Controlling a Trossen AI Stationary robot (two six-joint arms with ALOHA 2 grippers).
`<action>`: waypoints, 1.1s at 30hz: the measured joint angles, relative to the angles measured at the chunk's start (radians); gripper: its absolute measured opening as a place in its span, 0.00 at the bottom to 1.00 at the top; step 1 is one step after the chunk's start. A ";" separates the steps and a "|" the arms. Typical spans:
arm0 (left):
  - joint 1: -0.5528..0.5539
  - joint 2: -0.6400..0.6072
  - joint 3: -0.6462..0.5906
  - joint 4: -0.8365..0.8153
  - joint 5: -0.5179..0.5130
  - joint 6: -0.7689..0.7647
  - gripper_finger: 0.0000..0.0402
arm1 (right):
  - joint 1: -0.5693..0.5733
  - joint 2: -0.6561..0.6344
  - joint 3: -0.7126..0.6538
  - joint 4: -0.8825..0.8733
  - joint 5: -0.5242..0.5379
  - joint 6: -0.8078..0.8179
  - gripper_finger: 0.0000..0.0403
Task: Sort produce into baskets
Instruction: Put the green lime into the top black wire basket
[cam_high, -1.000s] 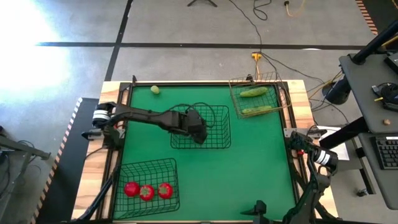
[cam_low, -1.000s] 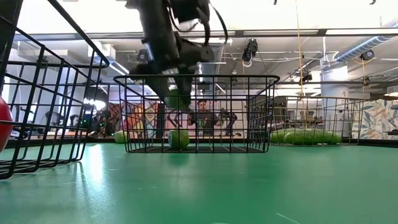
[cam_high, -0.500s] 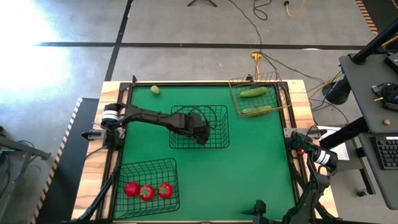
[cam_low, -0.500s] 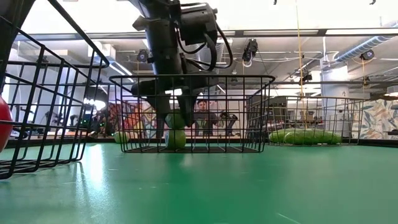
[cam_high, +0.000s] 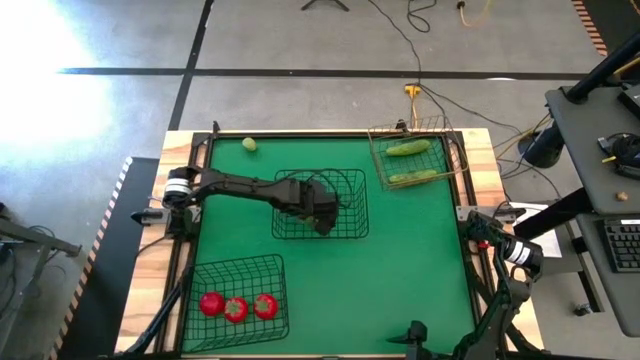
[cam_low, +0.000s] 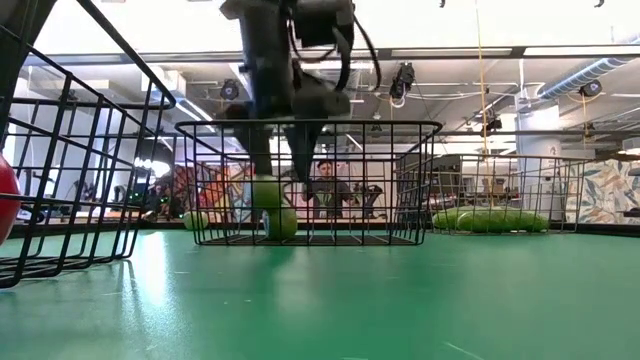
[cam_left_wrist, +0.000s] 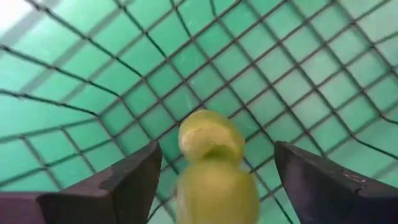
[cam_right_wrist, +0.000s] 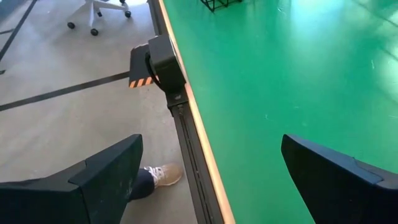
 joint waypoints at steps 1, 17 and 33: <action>0.000 -0.001 0.025 -0.028 -0.002 0.024 0.73 | -0.001 0.000 0.000 -0.001 0.000 0.000 0.93; 0.064 -0.164 0.097 -0.308 -0.194 0.091 0.68 | -0.043 0.000 0.000 -0.010 -0.033 -0.046 0.93; 0.388 -0.254 -0.004 -0.277 -0.253 0.181 0.68 | -0.176 -0.041 0.000 -0.306 -0.106 -0.135 0.93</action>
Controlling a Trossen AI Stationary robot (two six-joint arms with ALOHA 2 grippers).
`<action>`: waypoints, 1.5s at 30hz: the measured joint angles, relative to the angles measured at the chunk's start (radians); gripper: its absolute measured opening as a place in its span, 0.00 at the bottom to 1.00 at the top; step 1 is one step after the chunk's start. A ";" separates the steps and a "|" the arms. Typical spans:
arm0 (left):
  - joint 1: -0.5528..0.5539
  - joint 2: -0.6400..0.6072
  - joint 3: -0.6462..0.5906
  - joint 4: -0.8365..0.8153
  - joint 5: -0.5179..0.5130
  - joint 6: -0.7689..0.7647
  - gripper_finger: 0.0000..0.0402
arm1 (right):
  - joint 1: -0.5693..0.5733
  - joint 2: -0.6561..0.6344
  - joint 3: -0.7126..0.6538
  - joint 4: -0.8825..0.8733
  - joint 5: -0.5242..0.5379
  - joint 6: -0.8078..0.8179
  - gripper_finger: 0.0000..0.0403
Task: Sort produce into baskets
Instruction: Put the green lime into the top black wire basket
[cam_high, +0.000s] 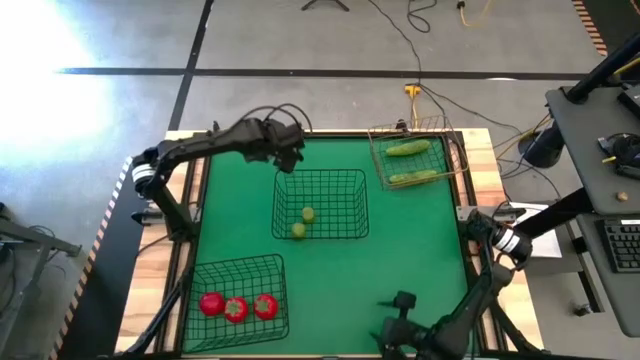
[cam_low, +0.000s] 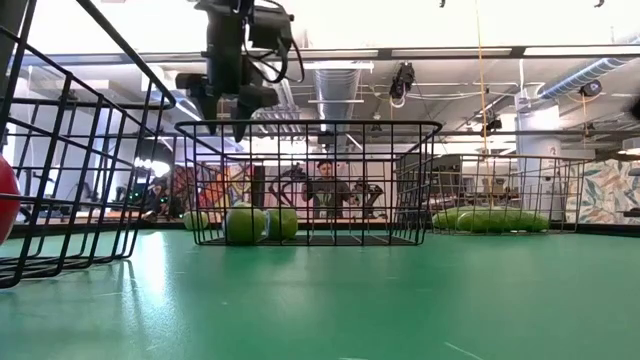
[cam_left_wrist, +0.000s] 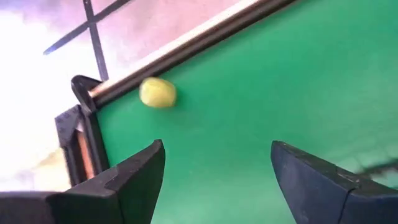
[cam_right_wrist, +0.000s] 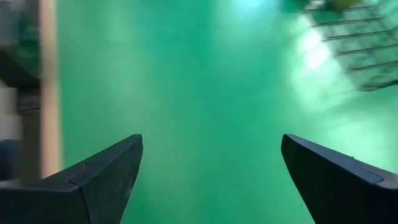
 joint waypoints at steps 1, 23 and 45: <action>0.020 0.001 0.008 0.000 -0.003 0.021 0.68 | -0.009 -0.007 0.000 -0.037 0.001 0.004 0.93; 0.392 0.173 0.011 0.030 0.362 0.059 0.66 | -0.146 -0.218 -0.128 -0.205 0.000 -0.165 0.93; 0.631 0.204 0.026 0.076 0.522 0.120 0.65 | -0.316 -0.587 -0.552 0.161 -0.077 -0.378 0.93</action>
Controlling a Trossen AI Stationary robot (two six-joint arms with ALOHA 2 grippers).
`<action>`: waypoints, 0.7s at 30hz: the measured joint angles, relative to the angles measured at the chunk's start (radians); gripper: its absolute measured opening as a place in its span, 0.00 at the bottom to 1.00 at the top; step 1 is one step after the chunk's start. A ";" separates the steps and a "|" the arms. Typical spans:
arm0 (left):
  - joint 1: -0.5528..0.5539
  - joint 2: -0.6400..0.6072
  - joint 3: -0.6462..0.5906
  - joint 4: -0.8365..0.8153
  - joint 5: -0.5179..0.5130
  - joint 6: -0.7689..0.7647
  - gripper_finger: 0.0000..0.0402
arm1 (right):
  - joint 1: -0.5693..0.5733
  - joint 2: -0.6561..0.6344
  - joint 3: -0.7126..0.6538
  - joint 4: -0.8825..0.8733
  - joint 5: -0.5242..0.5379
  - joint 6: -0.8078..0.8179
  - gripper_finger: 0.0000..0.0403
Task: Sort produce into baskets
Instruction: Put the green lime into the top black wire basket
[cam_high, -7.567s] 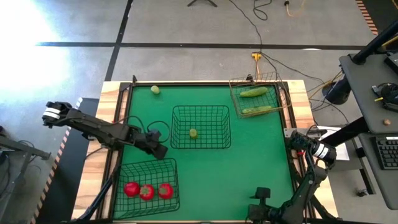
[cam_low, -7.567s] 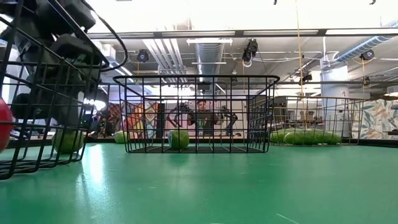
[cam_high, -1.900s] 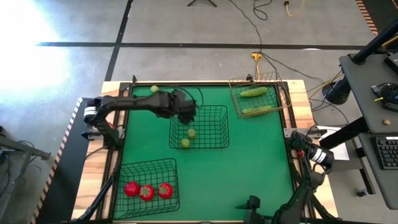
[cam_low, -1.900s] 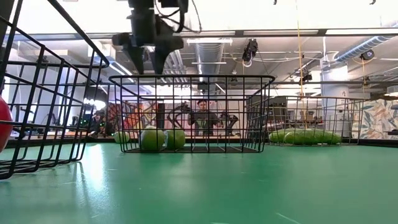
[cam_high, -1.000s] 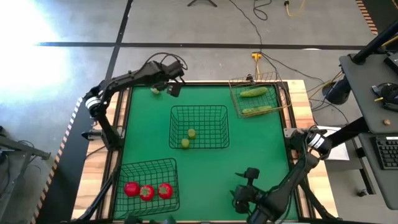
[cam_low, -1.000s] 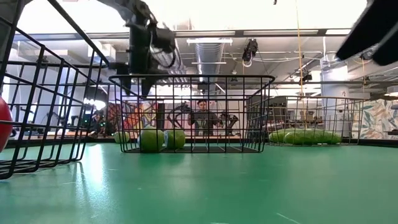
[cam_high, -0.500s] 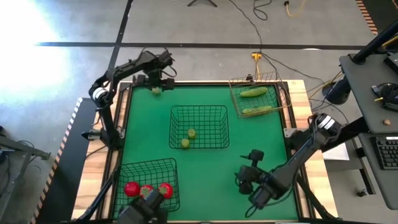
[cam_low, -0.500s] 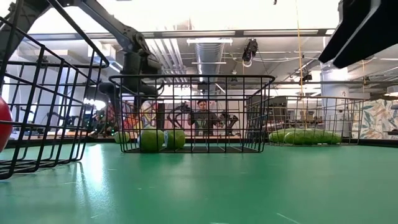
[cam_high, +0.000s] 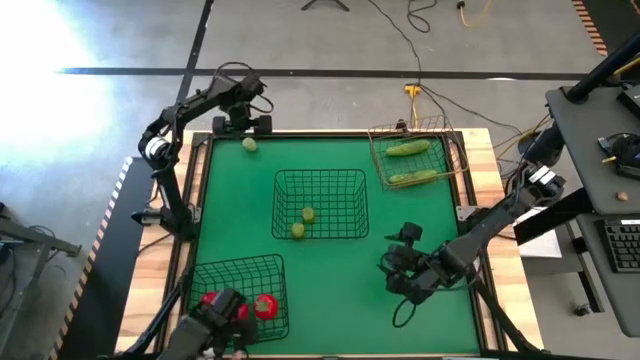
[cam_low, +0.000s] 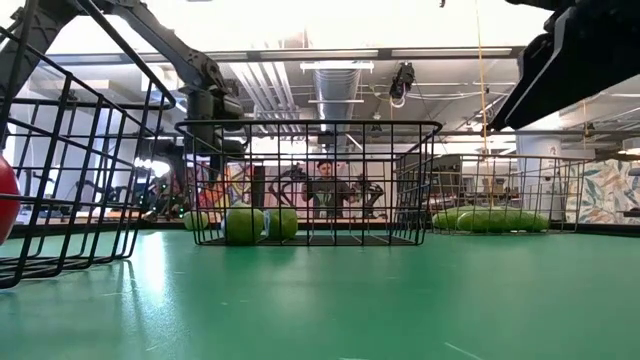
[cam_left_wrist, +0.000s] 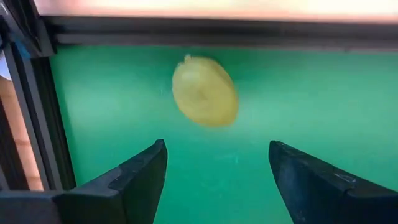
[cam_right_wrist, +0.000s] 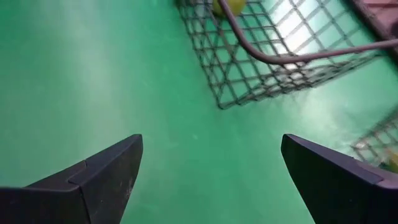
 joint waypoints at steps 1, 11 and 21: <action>0.011 0.000 0.002 0.002 0.006 0.000 0.65 | -0.006 -0.010 -0.010 0.024 -0.012 -0.015 0.93; 0.111 0.016 0.119 0.019 0.064 0.000 0.59 | -0.108 -0.054 -0.060 0.068 -0.106 -0.069 0.93; 0.119 0.222 0.225 -0.160 0.063 0.044 0.59 | -0.212 -0.049 -0.061 0.104 -0.196 -0.229 0.93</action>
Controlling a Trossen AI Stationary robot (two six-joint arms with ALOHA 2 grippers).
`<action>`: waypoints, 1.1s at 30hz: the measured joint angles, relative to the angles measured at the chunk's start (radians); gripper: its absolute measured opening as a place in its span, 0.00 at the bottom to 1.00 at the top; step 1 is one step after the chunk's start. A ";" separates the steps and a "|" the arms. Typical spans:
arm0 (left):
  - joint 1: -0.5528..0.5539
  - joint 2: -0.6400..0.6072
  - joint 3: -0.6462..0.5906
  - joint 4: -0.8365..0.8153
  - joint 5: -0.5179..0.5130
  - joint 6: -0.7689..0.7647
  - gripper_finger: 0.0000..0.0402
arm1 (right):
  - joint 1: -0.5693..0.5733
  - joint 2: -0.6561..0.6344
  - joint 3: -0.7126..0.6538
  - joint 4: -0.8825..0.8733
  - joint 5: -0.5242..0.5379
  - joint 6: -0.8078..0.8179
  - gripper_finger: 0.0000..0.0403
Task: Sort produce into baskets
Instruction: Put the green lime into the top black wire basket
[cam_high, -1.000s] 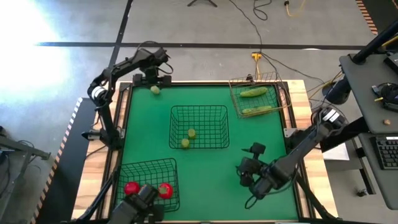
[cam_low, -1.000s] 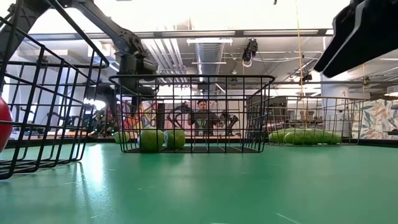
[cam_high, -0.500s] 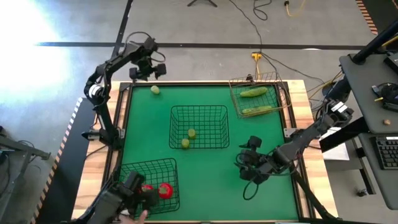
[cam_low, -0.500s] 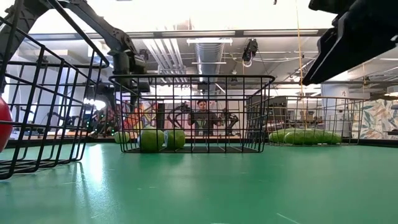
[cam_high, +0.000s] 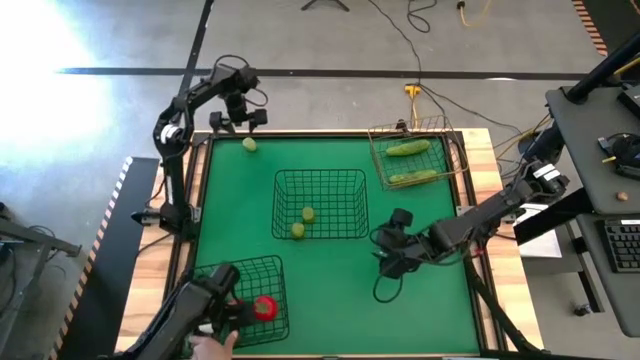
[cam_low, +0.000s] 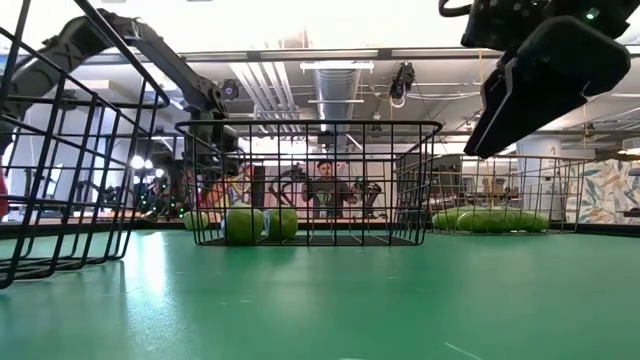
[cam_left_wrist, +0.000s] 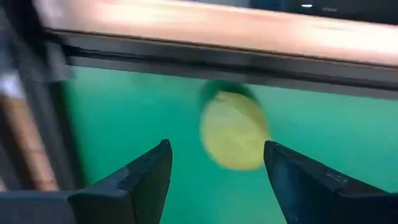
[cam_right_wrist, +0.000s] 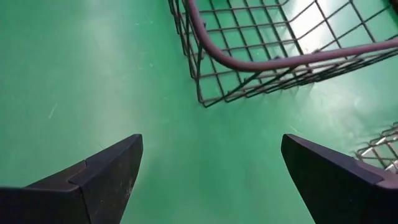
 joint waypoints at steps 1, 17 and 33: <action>0.000 0.014 0.026 -0.027 -0.009 0.006 0.59 | -0.006 0.000 0.000 0.005 -0.009 -0.010 0.93; -0.044 0.203 0.187 -0.186 -0.017 0.072 0.59 | -0.063 0.001 -0.041 0.016 -0.043 -0.049 0.93; -0.117 0.190 0.173 -0.232 -0.046 0.084 0.62 | -0.102 0.001 -0.048 0.038 -0.075 -0.095 0.93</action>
